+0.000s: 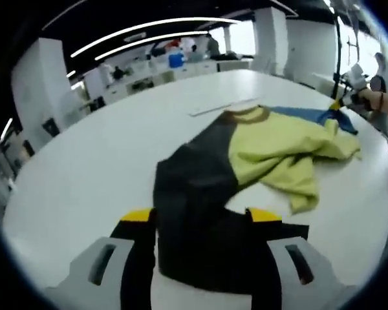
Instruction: Fold the garment on the visible template until the final outline fits inside the template.
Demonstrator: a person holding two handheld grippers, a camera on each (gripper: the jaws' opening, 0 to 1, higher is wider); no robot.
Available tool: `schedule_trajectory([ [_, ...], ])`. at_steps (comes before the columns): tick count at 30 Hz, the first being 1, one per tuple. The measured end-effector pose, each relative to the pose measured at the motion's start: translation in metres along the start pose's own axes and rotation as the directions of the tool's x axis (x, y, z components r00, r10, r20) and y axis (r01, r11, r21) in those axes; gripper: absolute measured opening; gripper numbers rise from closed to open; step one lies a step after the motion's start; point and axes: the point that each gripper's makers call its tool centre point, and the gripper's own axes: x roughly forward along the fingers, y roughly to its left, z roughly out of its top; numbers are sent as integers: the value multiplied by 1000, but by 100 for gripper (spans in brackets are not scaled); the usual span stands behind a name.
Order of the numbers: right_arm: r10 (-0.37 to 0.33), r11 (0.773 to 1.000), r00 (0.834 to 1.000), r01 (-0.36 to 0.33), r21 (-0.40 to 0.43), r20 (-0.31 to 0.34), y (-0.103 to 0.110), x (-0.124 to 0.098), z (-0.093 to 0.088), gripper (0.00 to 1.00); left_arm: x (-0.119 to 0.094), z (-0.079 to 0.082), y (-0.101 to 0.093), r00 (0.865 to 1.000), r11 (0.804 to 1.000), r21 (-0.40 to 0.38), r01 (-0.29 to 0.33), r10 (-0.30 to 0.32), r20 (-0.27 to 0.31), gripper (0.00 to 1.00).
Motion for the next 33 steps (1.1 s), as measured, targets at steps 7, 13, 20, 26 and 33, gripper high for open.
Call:
schedule_trajectory([
  [7,78,997,997,-77,-20,9,31,-21,0,57,-1,3,-31,997,996,32,82,-82,4,58],
  [13,147,988,989,-148,-48,-31,60,-38,-17,61,-3,7,-56,990,988,68,135,-137,23,61],
  [20,191,979,980,-194,-63,-49,85,-57,-35,59,-3,-1,-87,979,975,96,199,-202,20,59],
  [26,205,974,976,-211,-85,-78,95,-68,-53,57,-4,-4,-107,970,963,124,238,-242,13,56],
  [33,199,976,976,-205,-73,-84,104,-77,-73,51,-2,-5,-126,962,953,137,270,-273,3,49],
])
